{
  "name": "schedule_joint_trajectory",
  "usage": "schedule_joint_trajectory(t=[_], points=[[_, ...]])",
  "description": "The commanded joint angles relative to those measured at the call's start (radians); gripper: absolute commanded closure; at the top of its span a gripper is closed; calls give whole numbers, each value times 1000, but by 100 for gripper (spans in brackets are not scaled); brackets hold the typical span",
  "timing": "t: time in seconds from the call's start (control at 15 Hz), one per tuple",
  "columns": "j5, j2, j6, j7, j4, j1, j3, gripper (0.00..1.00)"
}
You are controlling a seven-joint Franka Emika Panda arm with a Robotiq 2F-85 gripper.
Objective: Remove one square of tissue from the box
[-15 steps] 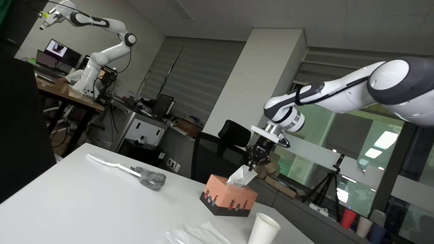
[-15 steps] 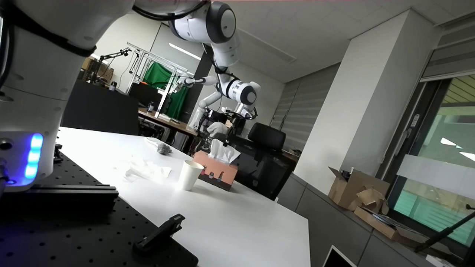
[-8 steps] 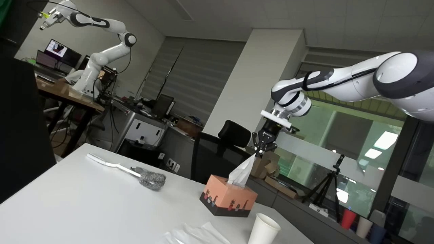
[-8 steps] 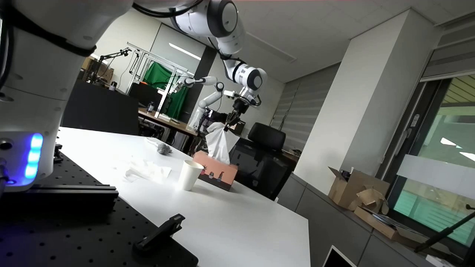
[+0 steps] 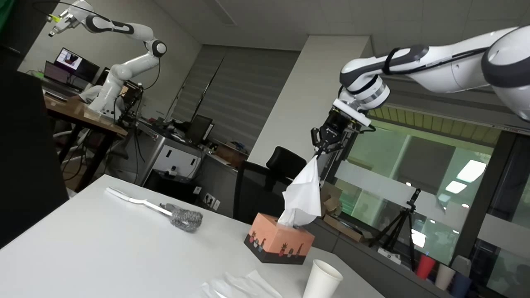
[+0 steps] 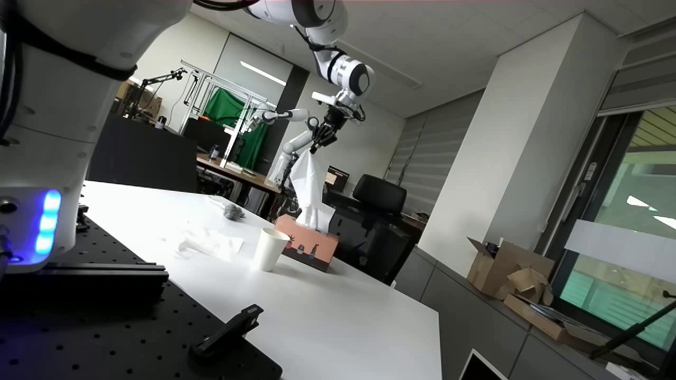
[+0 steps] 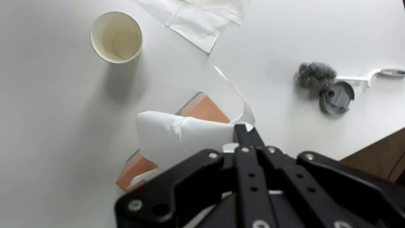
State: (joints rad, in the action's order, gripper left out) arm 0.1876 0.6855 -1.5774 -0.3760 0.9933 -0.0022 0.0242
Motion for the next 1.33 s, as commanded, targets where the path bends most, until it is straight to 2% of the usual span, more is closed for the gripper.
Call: schedule_joint_trajectory(t=[0.0,0.27,0.6,1.0,1.2,1.27], points=[[-53,-47,79,81,98,51,21,100],[-144,-49,166,137,196,122,24,100],[-206,-42,357,257,271,171,32,100],[-336,30,582,483,263,187,62,100],[-410,100,599,588,244,189,84,100],[-421,124,586,581,238,193,83,100]])
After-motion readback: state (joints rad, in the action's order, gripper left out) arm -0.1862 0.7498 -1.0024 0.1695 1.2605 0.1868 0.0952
